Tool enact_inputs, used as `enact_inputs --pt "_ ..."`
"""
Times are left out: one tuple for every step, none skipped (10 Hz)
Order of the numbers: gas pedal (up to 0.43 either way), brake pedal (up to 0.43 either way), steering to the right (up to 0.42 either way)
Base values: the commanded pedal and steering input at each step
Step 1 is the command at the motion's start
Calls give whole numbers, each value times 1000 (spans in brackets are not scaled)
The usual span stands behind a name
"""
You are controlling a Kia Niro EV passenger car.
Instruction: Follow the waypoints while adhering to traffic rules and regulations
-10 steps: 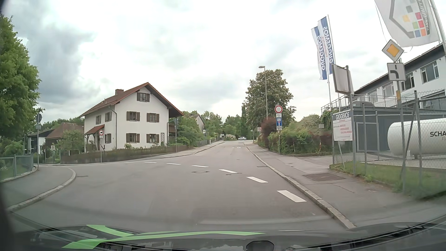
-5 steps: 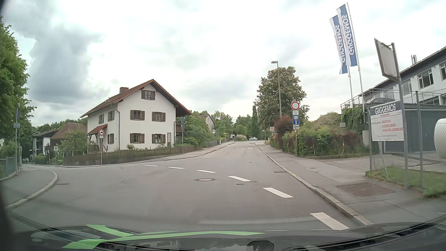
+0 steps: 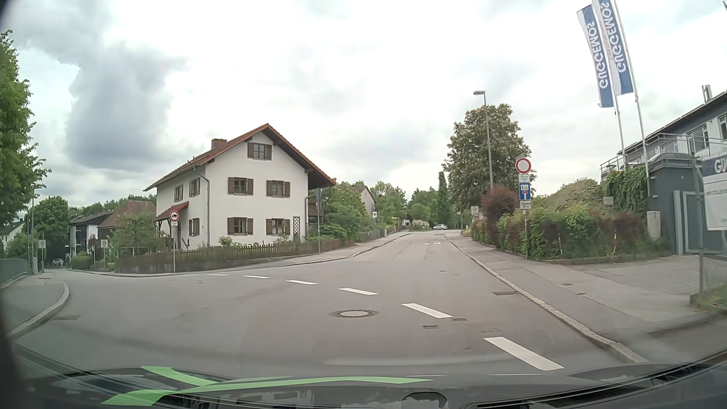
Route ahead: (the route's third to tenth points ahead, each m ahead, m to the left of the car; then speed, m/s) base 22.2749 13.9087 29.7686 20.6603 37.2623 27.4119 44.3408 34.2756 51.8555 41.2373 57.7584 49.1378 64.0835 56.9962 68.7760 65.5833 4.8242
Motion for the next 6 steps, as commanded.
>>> enact_inputs --pt "87 0 -121" --pt "87 0 -125" --pt "87 0 -129" --pt "87 0 -133" --pt "87 0 -142" --pt "87 0 -151"
